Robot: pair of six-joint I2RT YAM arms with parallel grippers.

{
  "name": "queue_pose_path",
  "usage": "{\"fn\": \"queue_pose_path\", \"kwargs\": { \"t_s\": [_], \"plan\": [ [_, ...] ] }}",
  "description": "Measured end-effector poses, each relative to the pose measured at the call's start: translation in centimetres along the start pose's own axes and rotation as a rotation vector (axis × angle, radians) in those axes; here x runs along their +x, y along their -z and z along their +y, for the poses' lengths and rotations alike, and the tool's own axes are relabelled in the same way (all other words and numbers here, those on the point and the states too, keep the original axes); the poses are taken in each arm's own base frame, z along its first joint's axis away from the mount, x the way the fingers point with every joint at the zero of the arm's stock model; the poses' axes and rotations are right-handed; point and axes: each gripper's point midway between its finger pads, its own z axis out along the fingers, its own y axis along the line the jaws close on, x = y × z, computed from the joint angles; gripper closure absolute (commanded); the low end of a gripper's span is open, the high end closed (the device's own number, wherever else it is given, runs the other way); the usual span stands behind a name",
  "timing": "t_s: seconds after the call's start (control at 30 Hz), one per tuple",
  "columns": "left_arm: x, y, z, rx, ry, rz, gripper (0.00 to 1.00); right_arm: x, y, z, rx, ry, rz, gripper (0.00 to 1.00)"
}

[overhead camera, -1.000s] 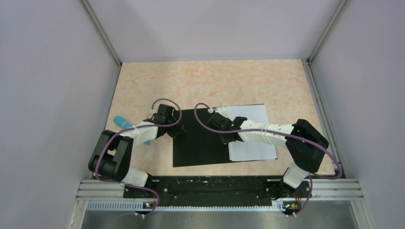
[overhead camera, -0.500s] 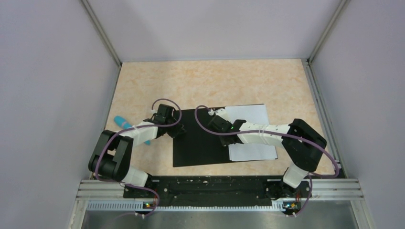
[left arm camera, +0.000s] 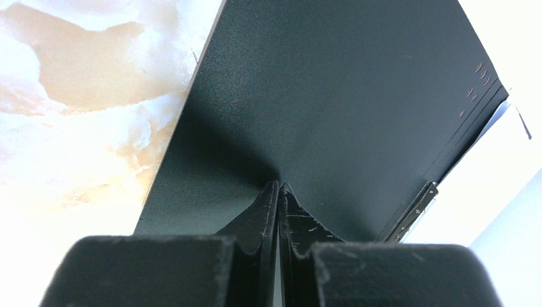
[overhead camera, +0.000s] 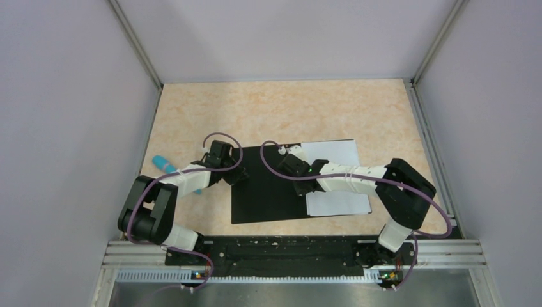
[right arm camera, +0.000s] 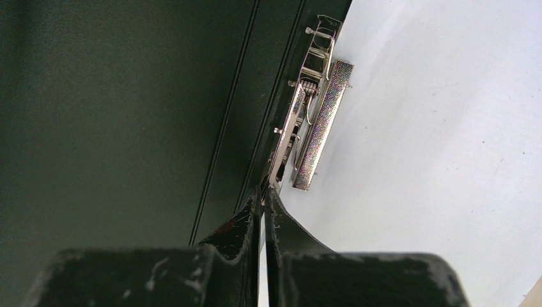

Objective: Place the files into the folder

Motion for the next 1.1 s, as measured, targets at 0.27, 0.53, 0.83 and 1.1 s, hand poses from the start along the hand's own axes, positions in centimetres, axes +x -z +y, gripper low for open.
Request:
{"fn": "queue_pose_path", "kwargs": {
  "t_s": [0.27, 0.53, 0.83, 1.1],
  "plan": [
    [0.0, 0.0, 0.0, 0.005, -0.01, -0.001, 0.93, -0.4, 0.6, 0.2, -0.021, -0.007, 0.023, 1.0],
    [0.0, 0.1, 0.0, 0.007, -0.025, -0.002, 0.93, -0.4, 0.9, 0.5, -0.041, -0.007, 0.042, 1.0],
    [-0.3, 0.3, 0.1, -0.011, -0.07, -0.003, 0.81, -1.3, 1.7, 0.1, -0.023, -0.013, 0.047, 0.58],
    [-0.7, 2.4, 0.3, -0.03, -0.202, -0.008, 0.39, -3.6, 2.0, -1.2, 0.043, -0.038, -0.017, 0.45]
  ]
}}
